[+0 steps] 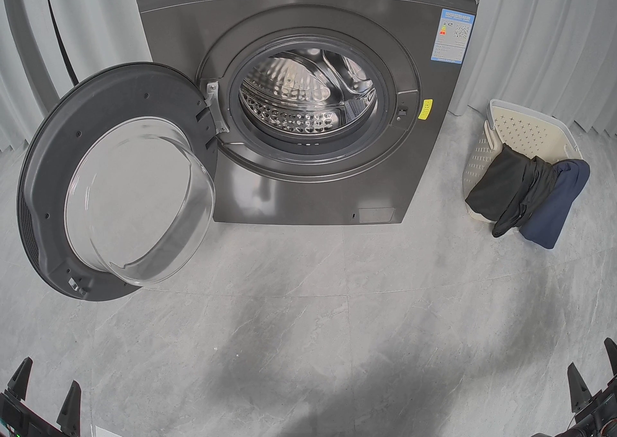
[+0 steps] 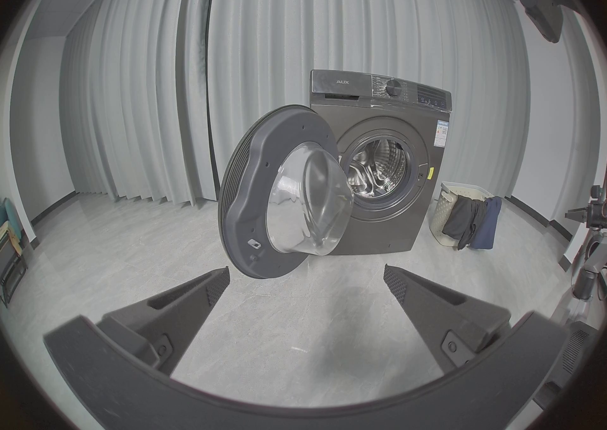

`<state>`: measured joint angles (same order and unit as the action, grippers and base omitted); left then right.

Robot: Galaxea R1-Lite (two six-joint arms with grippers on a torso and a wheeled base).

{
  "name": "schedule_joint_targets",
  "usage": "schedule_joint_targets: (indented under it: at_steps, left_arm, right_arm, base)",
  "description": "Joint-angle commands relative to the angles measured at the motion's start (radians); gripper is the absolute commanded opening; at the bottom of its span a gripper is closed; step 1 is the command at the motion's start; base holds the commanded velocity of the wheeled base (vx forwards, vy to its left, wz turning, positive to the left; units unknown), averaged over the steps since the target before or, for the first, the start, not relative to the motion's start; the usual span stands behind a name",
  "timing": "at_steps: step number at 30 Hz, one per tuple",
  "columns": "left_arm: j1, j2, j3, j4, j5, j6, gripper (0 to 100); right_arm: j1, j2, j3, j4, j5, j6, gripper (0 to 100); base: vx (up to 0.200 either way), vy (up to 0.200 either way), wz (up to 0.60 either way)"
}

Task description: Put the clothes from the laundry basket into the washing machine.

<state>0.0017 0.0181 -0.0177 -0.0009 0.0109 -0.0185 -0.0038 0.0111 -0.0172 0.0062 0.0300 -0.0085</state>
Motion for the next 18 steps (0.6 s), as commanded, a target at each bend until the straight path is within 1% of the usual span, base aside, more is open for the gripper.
schedule_joint_targets:
  at_steps: [1, 7, 18]
  left_arm:
    - [0.001, -0.015, 0.018, 0.001, 0.0, -0.001, 100]
    - [0.0, -0.017, 0.018, -0.001, 0.0, 0.0, 100]
    - [0.0, -0.015, 0.018, -0.001, 0.003, -0.006, 100]
  right_arm:
    - [0.001, -0.011, 0.017, 0.0, 0.001, 0.001, 100]
    - [0.001, -0.011, 0.017, 0.0, 0.001, 0.001, 100]
    - [0.001, -0.011, 0.017, 0.0, 0.001, 0.001, 100]
  base:
    - [0.0, -0.2, 0.0]
    - [0.0, -0.2, 0.0]
    - [0.0, -0.2, 0.0]
